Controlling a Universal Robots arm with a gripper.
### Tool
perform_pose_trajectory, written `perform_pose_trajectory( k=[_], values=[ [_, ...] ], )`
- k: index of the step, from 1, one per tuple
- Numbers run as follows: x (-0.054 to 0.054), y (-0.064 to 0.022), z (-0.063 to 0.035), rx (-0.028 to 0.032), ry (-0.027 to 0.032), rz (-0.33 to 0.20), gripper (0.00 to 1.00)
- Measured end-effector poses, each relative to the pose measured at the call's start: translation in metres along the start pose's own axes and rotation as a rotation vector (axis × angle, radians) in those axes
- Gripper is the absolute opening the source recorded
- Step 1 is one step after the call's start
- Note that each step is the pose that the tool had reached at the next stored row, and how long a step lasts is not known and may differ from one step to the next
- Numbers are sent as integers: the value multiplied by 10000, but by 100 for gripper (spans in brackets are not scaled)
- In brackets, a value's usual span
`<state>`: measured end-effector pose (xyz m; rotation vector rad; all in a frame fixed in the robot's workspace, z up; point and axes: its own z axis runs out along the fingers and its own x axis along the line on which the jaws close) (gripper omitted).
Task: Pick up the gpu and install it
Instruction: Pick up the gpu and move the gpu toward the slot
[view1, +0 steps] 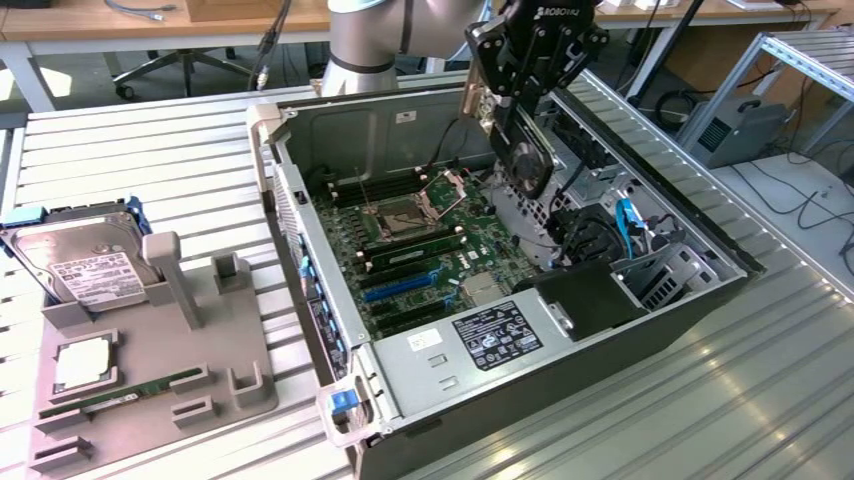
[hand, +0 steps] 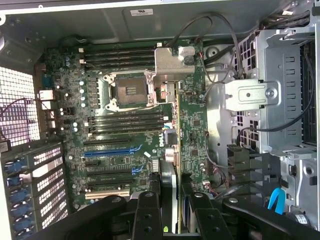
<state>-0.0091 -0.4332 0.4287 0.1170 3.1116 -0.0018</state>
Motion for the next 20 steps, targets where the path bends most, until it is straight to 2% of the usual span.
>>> perform_pose_trajectory(
  k=[20],
  values=[
    [-109, 8, 64, 1, 1, 1, 27]
  ],
)
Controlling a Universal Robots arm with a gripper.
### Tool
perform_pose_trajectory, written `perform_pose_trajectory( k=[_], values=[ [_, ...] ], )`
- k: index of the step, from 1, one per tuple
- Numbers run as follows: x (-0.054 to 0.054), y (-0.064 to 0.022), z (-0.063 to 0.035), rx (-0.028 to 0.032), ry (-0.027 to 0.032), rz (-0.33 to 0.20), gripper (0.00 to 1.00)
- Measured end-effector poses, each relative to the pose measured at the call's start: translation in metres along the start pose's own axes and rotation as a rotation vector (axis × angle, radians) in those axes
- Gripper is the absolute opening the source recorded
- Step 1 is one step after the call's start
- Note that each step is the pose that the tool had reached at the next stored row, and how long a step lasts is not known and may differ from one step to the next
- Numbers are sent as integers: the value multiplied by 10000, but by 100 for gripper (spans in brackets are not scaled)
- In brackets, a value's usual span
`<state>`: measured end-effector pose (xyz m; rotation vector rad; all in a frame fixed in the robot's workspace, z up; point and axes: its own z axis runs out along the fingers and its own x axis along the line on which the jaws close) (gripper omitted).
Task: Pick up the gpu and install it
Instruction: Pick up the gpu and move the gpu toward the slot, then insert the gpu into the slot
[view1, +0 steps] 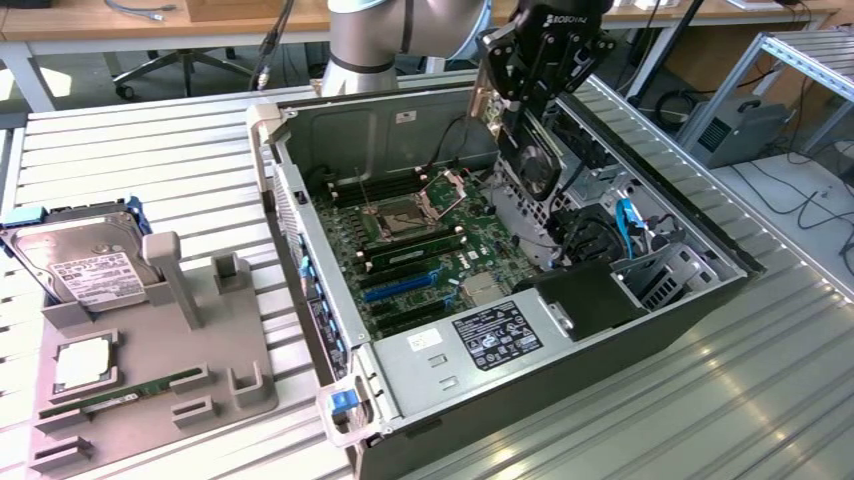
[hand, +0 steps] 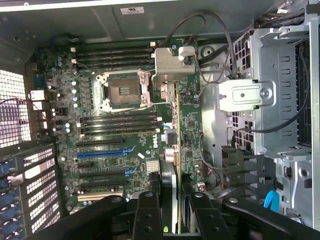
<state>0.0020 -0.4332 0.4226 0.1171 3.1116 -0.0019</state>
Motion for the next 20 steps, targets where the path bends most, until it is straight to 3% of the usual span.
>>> perform_pose_trajectory(
  k=[11, 20],
  values=[
    [0, 0, 0, -1, 0, -27, 27],
    [0, 0, 0, -13, 0, -454, 27]
  ],
)
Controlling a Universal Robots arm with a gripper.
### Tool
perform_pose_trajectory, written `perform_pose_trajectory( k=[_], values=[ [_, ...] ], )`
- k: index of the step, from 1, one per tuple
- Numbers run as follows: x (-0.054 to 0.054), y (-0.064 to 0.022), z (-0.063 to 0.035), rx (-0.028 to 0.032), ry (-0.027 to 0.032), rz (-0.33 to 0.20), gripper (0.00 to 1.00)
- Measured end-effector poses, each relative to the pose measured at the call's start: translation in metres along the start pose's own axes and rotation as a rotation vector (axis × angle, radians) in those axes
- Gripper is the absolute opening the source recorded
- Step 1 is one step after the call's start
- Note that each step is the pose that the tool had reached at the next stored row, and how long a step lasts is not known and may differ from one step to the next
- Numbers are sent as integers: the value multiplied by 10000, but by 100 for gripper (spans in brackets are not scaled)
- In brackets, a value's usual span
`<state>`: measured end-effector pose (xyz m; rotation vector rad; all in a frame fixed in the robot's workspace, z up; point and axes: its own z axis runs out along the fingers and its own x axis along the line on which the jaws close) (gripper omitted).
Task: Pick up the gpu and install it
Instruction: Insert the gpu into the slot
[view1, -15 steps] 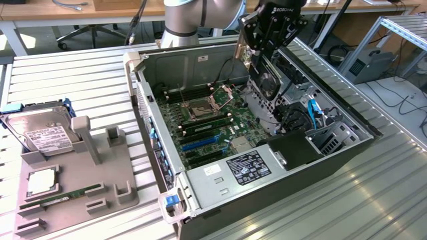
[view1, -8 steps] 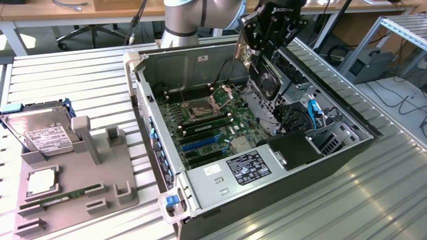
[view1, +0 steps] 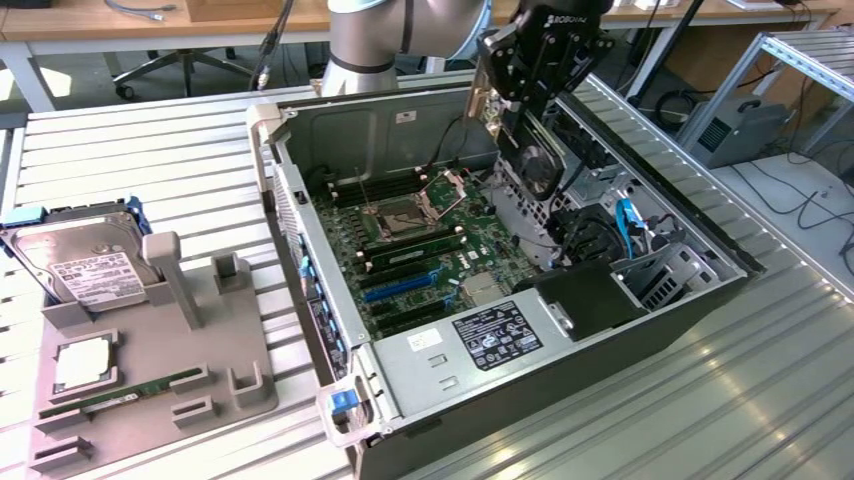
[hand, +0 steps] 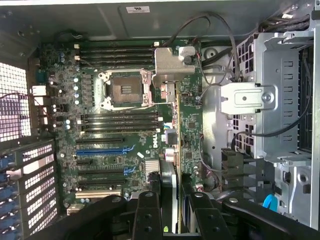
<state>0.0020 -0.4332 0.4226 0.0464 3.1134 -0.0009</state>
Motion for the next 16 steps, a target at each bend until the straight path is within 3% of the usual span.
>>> perform_pose_trajectory(
  k=[16],
  values=[
    [0, 0, 0, -30, 0, -1093, 27]
  ],
)
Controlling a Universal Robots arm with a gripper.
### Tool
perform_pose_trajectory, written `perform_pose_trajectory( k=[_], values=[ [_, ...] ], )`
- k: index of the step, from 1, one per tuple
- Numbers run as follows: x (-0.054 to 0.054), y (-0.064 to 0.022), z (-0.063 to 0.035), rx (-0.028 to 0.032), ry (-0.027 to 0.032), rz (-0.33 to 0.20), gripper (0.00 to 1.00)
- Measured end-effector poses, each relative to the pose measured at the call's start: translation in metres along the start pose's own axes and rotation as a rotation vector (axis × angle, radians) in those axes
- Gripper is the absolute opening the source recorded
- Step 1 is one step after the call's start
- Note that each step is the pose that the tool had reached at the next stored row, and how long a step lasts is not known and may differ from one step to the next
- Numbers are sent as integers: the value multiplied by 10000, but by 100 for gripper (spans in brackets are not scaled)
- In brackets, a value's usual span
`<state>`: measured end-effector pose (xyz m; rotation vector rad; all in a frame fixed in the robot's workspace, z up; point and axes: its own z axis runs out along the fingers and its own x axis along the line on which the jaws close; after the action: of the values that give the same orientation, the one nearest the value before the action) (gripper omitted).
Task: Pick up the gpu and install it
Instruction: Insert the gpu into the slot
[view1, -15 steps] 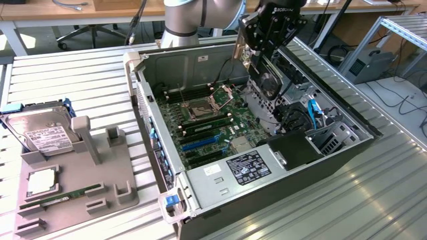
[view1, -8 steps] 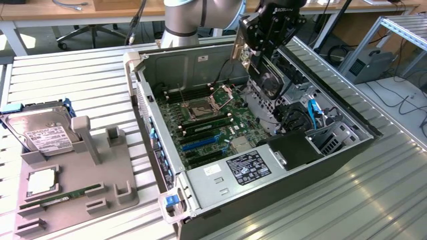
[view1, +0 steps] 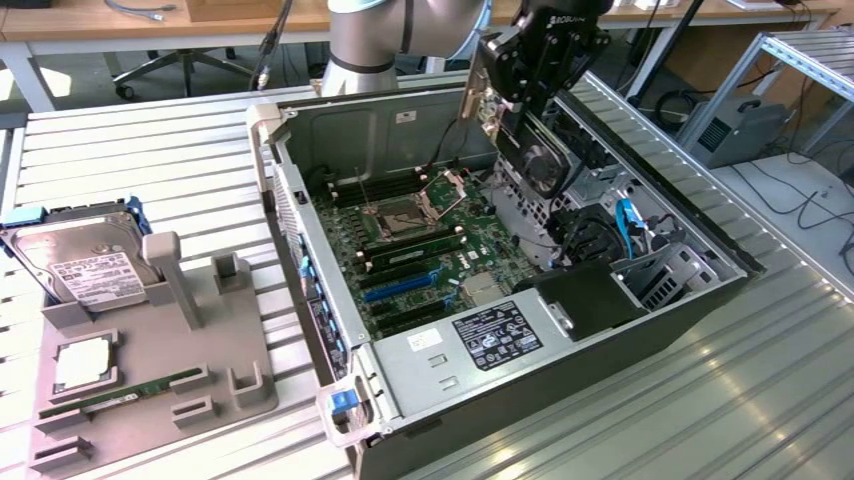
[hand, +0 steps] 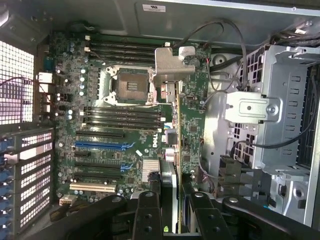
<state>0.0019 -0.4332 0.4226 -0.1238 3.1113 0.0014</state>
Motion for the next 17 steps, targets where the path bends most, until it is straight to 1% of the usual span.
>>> perform_pose_trajectory(
  k=[17],
  values=[
    [0, 0, 0, -24, 0, -848, 27]
  ],
)
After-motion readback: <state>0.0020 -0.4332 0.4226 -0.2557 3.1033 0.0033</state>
